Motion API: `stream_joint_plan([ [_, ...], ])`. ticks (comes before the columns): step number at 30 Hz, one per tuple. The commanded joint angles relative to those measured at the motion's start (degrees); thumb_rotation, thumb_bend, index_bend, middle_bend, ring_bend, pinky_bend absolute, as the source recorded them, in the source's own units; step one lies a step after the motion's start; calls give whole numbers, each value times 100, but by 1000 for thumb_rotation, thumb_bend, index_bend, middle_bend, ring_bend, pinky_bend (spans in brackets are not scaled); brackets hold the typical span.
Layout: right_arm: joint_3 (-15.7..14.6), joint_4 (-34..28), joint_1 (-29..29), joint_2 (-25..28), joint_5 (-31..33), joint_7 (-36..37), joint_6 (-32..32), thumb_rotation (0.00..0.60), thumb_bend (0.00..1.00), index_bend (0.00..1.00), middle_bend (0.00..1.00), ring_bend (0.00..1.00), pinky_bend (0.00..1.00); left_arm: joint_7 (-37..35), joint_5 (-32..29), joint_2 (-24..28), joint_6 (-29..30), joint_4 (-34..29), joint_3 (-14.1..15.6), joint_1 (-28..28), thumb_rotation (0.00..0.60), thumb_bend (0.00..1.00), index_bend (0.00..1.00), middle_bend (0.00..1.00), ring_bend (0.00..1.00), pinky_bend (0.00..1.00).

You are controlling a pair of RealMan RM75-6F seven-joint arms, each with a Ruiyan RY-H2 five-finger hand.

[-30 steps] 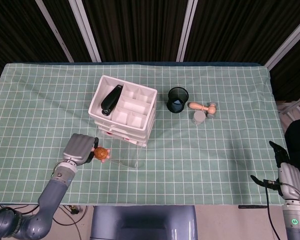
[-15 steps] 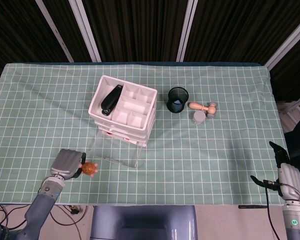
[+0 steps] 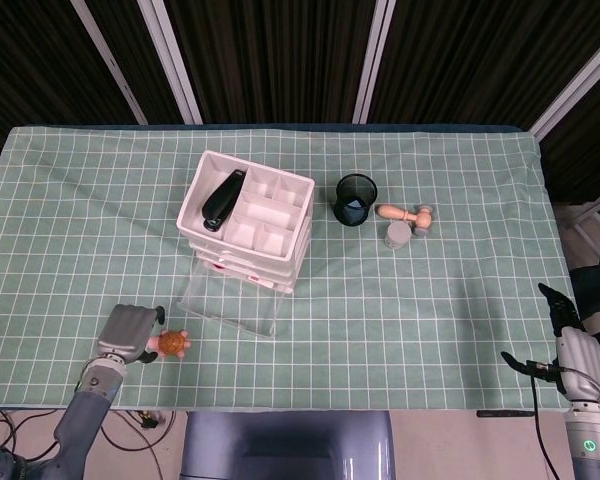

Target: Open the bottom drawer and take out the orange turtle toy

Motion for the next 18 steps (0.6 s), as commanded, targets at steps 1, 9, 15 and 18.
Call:
stream_joint_plan([
  [1,-7,-2,-1,1,-15,-11,6,600,154,0,97,0,185,-140,232,121,158,-87,-33,131,600,130,387,1000,1000,1000],
  [9,-17,49,3,-15,-66,-61,35,600,153,0,96,0,184,-1293,2062,667,1303,-252,183,1055,600,145,270,552,594,697],
  [15,-39,79,4,-42,-112,-155,65,600,153,0,97,0,184,-1964,2872,1061,1919,36,462,1745,600,112,20,34,61,194],
  [18,-31,92,2,-57,-111,-203,91,600,153,0,97,0,184,-2210,2966,1219,2119,327,493,2032,600,78,0,0,0,35],
])
